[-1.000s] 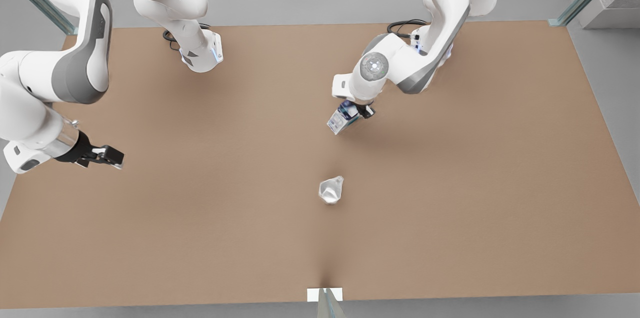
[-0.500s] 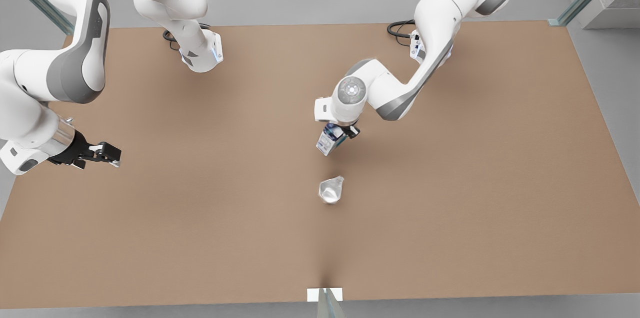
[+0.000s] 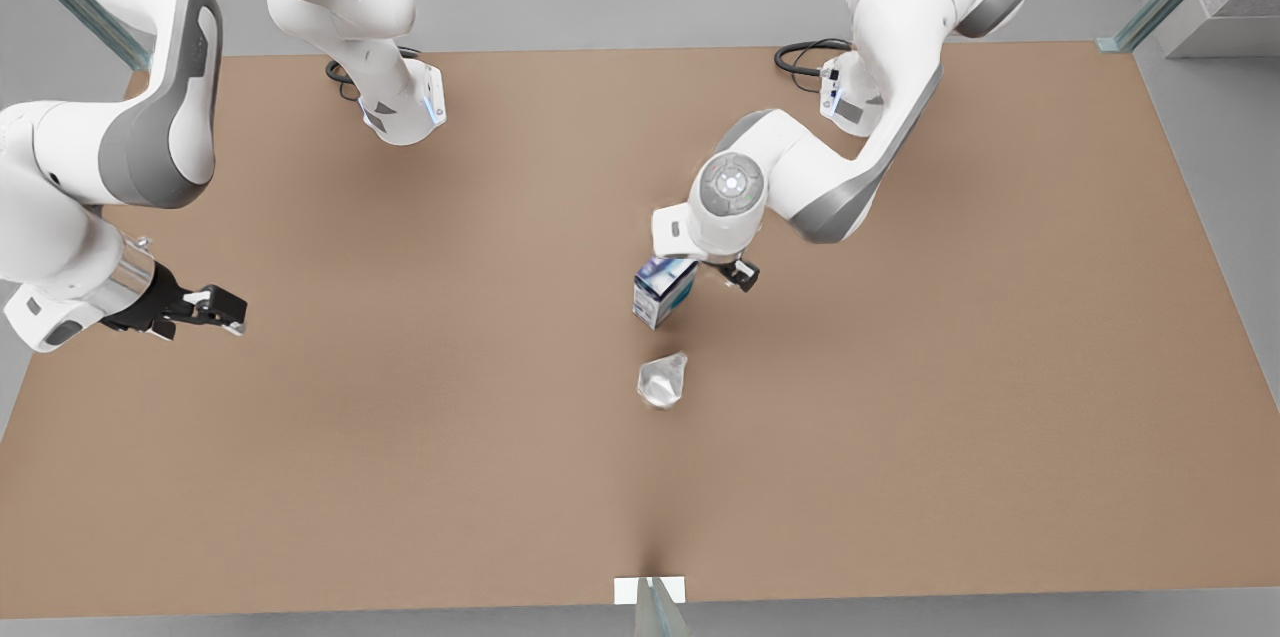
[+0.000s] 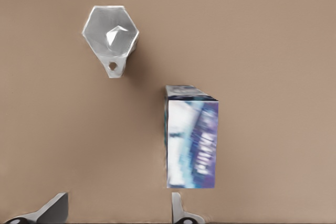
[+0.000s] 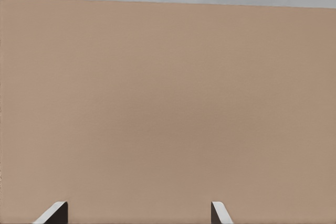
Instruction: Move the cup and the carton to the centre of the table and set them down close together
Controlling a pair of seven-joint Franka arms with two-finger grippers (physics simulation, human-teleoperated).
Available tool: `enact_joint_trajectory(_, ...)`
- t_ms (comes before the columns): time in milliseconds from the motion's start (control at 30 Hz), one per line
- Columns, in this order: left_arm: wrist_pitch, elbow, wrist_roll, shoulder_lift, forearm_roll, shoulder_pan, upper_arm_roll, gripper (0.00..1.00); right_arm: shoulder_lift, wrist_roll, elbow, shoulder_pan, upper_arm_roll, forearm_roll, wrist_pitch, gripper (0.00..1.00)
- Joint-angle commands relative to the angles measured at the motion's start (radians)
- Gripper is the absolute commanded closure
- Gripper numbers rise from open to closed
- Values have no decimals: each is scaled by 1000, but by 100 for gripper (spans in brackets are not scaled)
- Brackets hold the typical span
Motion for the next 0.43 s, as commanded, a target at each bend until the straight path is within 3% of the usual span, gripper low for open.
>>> enact_joint_trajectory(0, -4, 18, 22, -1, -17, 2, 40, 0, 1, -1, 7, -7, 1, 3, -1, 0)
enact_joint_trajectory(100, -31, 82, -16, -41, -68, 5, 329, 0, -6, -1, 15, -14, -7, -8, -4, 0)
enact_joint_trajectory(133, -34, 82, -123, -67, -74, 8, 360, 0, -8, -3, 30, -18, -10, -9, -14, 0)
enact_joint_trajectory(267, -34, -41, -246, -298, -69, 171, 269, 0, -22, -1, 33, -25, -10, -6, -18, 0)
enact_joint_trajectory(400, -24, -64, -245, -330, -69, 174, 269, 0, -20, -3, 33, -36, -8, -11, -44, 0)
